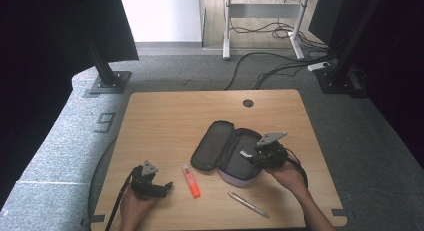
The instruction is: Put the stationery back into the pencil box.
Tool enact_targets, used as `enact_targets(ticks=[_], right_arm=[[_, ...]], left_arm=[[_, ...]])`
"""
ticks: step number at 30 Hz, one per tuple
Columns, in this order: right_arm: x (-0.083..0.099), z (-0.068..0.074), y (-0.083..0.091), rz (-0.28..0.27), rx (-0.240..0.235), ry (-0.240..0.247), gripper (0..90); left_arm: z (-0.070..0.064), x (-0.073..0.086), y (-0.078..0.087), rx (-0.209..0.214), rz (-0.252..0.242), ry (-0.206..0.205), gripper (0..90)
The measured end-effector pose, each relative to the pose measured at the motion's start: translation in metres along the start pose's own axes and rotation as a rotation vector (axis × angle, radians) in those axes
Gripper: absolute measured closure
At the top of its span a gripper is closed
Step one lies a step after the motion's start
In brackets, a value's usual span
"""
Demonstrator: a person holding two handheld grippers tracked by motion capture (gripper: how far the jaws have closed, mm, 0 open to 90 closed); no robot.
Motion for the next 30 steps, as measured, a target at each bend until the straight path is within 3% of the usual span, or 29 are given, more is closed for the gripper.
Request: enact_targets(ticks=[23,30], right_arm=[[0.014,0.052,0.030,-0.020,-0.085,0.063,53.1],[0.019,0.067,0.036,-0.037,-0.104,0.071,60.1]], left_arm=[[0.000,0.000,0.000,0.000,0.000,0.000,0.0],[0.000,0.000,0.000,0.000,0.000,0.000,0.0]])
Point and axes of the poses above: each handheld gripper's, and its own axes: y roughly backward along the jaws, x roughly out of its underside, z roughly to its left, the point moved 8 cm from there along -y, roughly forward along the jaws, and after that the axes turned 11 degrees about x, right-handed, at the moved point
